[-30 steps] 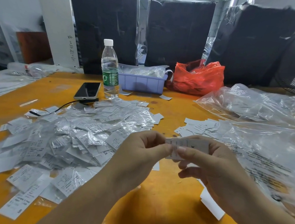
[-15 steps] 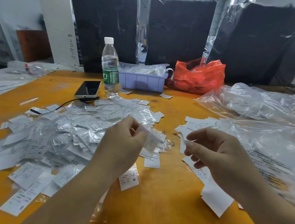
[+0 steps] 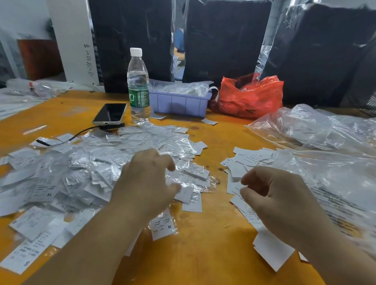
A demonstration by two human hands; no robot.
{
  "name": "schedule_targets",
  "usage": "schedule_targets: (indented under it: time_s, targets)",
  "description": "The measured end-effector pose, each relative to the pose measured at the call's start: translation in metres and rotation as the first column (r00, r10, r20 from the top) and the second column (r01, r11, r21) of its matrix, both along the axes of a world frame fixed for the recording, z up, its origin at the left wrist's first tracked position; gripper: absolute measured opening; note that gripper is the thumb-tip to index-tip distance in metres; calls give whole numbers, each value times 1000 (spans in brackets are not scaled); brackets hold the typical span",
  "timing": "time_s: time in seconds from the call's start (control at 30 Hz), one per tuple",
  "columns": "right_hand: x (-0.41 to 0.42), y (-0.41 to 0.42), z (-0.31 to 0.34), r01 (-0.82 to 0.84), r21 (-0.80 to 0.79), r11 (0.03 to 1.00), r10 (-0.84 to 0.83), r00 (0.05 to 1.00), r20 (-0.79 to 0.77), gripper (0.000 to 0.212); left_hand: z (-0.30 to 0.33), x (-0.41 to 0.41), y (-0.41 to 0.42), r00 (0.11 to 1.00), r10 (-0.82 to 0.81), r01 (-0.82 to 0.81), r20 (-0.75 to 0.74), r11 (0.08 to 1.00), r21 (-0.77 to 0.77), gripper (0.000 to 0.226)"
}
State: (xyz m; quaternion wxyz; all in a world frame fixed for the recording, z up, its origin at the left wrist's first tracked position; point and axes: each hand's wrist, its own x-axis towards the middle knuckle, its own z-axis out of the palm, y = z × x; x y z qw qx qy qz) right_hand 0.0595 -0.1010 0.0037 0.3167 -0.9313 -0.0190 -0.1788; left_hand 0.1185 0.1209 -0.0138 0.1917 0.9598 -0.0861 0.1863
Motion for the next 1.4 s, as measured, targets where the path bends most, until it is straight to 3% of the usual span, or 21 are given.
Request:
schedule_targets:
  time_s: [0.07,0.17,0.33,0.47,0.63,0.8,0.97,1.17,1.23,1.3,1.4]
  targets:
    - [0,-2,0,35,-66,997,-34,999,11,16,0,0,-4,1000,15,-15,-9,997,82,19]
    - [-1,-1,-1,13,-163,987,-22,998,-51,25,3,-3,-9,999,25,-28,36,997,79,13]
    - [-3,-8,5,42,-201,979,-50,998,-38,28,6,-33,-54,936,-344,336,-78,936,-101,17]
    - [-7,-25,16,92,-308,947,-133,985,-113,31,2,-42,-95,854,-466,489,-232,871,49,37]
    - [-19,-51,27,360,-416,835,-329,933,146,21,2,-31,-128,898,-378,429,-226,866,256,29]
    - [-19,-69,5,330,-412,849,-409,905,-120,22,-8,-31,-141,939,-327,344,-107,895,282,25]
    - [-14,-87,0,416,-292,861,-453,889,-69,23,-10,-43,-142,887,-424,445,-184,891,94,35]
    - [-13,-84,-2,388,-441,809,-496,854,-158,29,-11,-40,-143,903,-412,417,-120,909,18,12]
    - [-12,-81,-2,358,-512,781,-512,837,-196,23,-12,-37,-144,912,-396,398,-109,917,-8,8]
    - [-13,-80,-1,354,-473,807,-517,810,-276,13,-12,-34,-143,918,-385,383,-96,923,-40,5]
    - [-13,-79,-1,359,-431,828,-501,819,-280,11,-15,-32,-145,899,-418,420,-132,907,-15,36]
